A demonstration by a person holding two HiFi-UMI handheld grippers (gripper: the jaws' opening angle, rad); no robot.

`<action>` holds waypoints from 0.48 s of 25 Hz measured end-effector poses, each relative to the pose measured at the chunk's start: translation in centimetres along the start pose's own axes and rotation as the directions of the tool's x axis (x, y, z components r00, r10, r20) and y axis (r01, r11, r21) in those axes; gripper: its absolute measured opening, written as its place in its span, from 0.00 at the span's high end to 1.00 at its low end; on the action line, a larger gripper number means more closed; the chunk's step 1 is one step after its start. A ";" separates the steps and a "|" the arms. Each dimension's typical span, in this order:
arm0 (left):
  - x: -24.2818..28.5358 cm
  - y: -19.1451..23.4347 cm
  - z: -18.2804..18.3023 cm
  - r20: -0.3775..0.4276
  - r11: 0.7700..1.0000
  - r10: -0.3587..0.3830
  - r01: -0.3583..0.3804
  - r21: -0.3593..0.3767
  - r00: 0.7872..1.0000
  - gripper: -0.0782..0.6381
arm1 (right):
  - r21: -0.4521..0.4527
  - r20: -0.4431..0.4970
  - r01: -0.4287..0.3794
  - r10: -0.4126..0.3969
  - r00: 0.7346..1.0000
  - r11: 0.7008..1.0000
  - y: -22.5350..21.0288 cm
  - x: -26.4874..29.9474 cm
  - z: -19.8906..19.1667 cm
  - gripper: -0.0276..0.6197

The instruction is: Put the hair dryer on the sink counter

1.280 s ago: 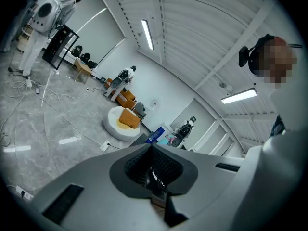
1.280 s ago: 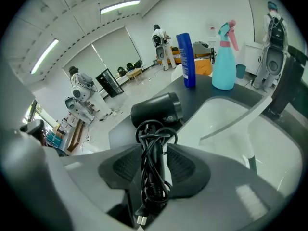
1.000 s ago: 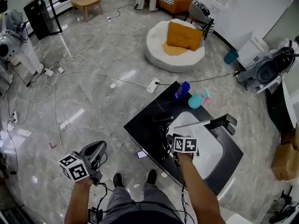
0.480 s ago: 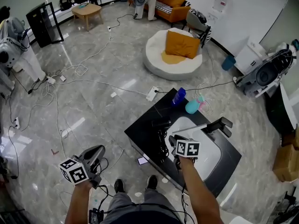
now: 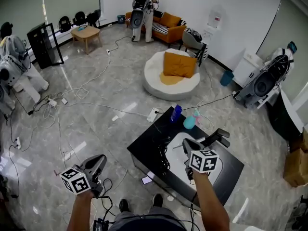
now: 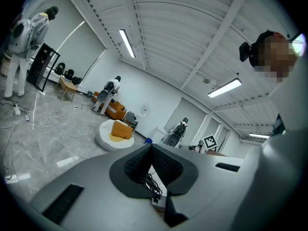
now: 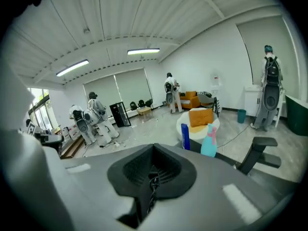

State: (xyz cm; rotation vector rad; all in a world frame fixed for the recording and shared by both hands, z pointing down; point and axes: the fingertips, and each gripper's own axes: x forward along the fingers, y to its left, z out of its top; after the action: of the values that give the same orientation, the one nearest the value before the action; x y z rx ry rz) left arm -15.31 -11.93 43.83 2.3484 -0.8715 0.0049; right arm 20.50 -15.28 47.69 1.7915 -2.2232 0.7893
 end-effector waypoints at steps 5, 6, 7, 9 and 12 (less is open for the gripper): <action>-0.3 -2.4 2.7 0.009 0.994 -0.028 0.027 0.104 1.000 0.88 | -0.087 0.107 -0.029 0.038 0.993 0.996 2.2 -4.7 5.7 0.94; -0.1 -2.8 3.3 0.010 0.991 -0.038 0.036 0.128 0.999 0.88 | -0.105 0.126 -0.027 0.040 0.991 0.994 2.5 -5.6 6.7 0.94; 0.0 -3.2 3.9 0.011 0.987 -0.048 0.046 0.151 0.999 0.88 | -0.122 0.143 -0.023 0.041 0.989 0.992 2.7 -6.6 7.7 0.94; 0.3 -4.3 5.3 0.014 0.978 -0.069 0.065 0.198 0.998 0.88 | -0.148 0.175 -0.012 0.038 0.984 0.989 3.2 -8.4 9.5 0.94; 0.8 -6.2 6.8 0.004 0.957 -0.096 0.092 0.275 0.995 0.88 | -0.171 0.206 0.003 0.033 0.978 0.985 3.8 -11.3 11.6 0.95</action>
State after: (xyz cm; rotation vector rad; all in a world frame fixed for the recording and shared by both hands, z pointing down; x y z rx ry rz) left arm -12.39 -12.57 35.12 2.6506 -0.8095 0.0702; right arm 21.98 -10.99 31.70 1.8501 -2.3520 0.4140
